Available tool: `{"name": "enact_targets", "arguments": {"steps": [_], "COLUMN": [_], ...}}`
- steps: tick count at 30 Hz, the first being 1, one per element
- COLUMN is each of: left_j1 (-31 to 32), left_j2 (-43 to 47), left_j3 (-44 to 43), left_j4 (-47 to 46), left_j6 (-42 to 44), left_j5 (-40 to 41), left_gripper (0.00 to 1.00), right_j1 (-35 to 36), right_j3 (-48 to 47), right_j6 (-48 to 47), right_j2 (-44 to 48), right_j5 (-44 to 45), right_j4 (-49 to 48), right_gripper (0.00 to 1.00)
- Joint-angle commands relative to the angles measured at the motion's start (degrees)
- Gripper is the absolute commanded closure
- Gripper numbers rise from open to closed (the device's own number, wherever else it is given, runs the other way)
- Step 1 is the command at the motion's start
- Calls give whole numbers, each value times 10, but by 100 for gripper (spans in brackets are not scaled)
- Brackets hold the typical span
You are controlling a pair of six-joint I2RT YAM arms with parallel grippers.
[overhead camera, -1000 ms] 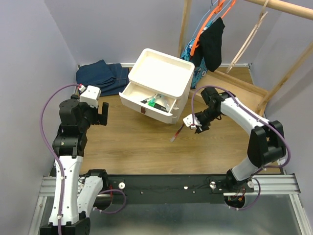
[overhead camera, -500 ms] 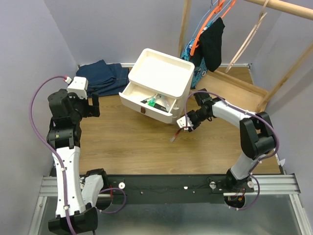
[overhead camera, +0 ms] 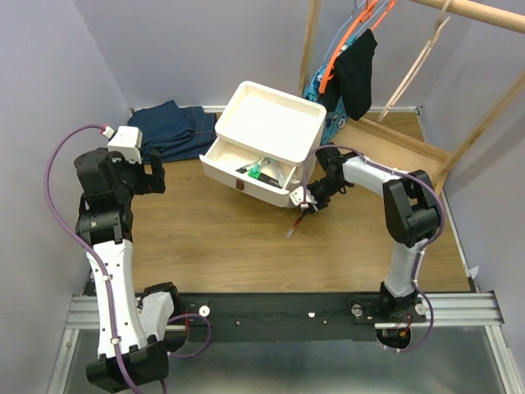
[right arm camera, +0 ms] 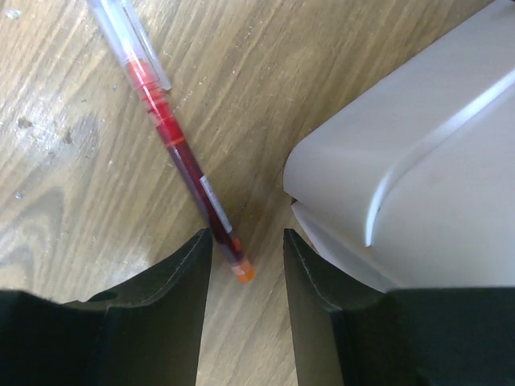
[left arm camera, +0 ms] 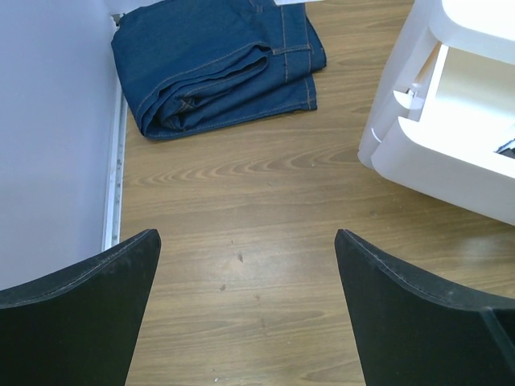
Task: Sort the stationery into containers
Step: Pick up the pen from the center of the board.
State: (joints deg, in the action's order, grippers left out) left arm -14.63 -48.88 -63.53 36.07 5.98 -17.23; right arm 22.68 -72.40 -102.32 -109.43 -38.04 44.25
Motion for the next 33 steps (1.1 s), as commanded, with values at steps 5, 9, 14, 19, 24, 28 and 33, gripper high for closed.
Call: {"name": "enact_targets", "arguments": {"steps": [5, 9, 14, 19, 24, 28, 33], "left_j1": [-7, -8, -8, -8, -8, -8, -9], "left_j2": [2, 9, 15, 21, 32, 34, 41], "left_j3": [-17, -6, 6, 16, 24, 22, 31], "left_j4": [-18, -23, -29, -33, -34, -29, -32], "left_j6": [-1, -2, -9, -12, -18, -18, -22], "left_j5": [-22, -24, -31, -39, -46, -46, -52], "left_gripper": [1, 1, 1, 1, 1, 1, 1], "right_j1": [5, 6, 7, 11, 25, 32, 40], "right_j3": [-29, 8, 31, 37, 39, 70, 109], "right_j6": [-46, -47, -20, 16, 53, 71, 95], "right_j2": [-43, -32, -13, -6, -17, -12, 2], "right_j5": [21, 42, 41, 39, 46, 54, 68], "right_j4": [138, 153, 145, 116, 104, 78, 58], "right_gripper": [54, 56, 56, 55, 57, 60, 78]}}
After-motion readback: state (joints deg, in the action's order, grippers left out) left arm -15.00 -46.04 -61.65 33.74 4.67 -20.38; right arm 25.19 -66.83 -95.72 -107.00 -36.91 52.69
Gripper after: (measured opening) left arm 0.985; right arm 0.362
